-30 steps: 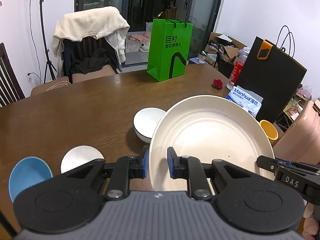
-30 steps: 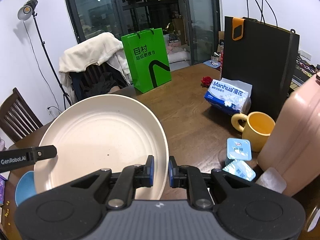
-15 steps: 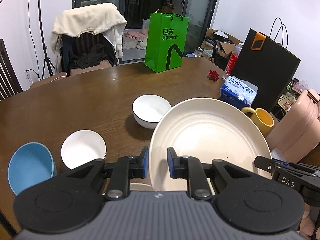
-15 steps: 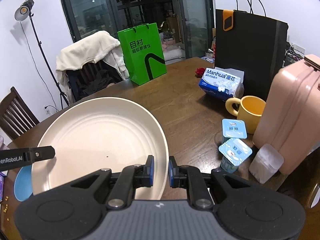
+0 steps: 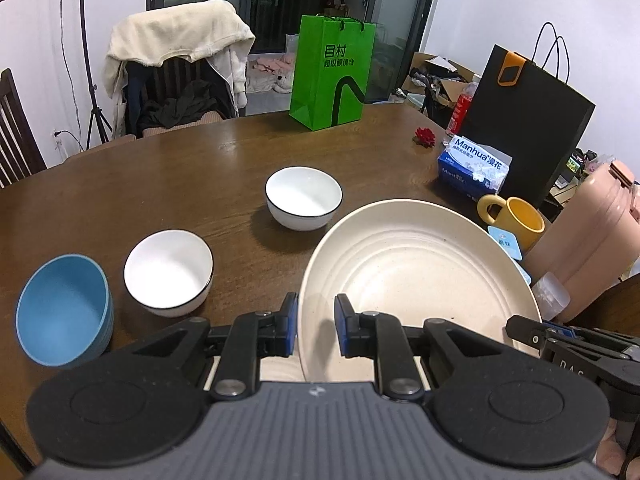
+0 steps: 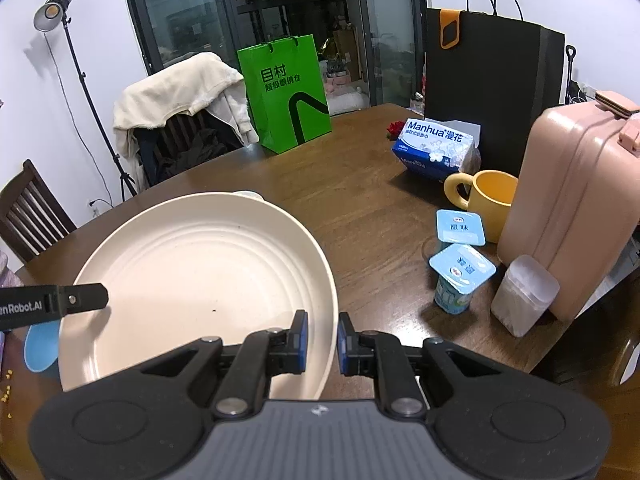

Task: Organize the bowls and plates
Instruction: 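Carry the held cream plate over the stacked cream plates, then lower the held cream plate onto the stacked cream plates, then open both grippers to release the cream plate on the stack, then withdraw both tools from the stacked cream plates, then move both open tools toward the blue bowl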

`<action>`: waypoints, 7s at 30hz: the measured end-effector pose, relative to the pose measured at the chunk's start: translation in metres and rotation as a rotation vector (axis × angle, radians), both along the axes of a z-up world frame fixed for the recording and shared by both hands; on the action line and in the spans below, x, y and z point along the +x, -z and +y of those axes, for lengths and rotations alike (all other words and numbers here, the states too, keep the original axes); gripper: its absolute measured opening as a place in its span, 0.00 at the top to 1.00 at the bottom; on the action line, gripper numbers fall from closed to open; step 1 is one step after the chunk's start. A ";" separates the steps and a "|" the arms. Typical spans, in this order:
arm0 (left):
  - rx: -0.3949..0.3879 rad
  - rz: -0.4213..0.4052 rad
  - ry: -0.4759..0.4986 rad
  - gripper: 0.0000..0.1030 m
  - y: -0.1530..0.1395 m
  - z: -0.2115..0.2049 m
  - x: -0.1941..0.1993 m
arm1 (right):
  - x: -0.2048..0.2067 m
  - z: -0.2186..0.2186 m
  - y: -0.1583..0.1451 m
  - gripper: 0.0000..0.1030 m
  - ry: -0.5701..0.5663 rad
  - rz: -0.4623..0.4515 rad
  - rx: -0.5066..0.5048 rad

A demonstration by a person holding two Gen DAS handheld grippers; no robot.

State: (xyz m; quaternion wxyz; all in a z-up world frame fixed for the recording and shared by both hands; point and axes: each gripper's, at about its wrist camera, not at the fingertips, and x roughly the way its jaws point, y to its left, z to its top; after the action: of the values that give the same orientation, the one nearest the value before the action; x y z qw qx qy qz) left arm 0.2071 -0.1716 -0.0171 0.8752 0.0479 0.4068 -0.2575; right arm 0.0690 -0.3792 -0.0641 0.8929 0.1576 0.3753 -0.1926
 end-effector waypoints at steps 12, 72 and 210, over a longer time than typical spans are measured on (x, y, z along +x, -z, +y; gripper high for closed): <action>0.009 0.014 -0.023 0.81 0.017 0.014 -0.018 | -0.012 0.010 0.016 0.86 -0.025 0.012 0.013; 0.068 0.148 -0.218 0.81 0.110 0.101 -0.001 | 0.038 0.091 0.102 0.86 -0.266 0.152 -0.035; -0.010 -0.054 -0.450 0.00 0.024 0.291 -0.121 | 0.002 0.221 0.020 0.00 -0.466 0.032 0.005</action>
State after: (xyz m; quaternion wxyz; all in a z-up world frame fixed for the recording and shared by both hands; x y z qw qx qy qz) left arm 0.0863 0.1194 -0.0414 0.9213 -0.0417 0.3824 -0.0565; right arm 0.0710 -0.1577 -0.0841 0.9067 0.0660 0.4161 0.0171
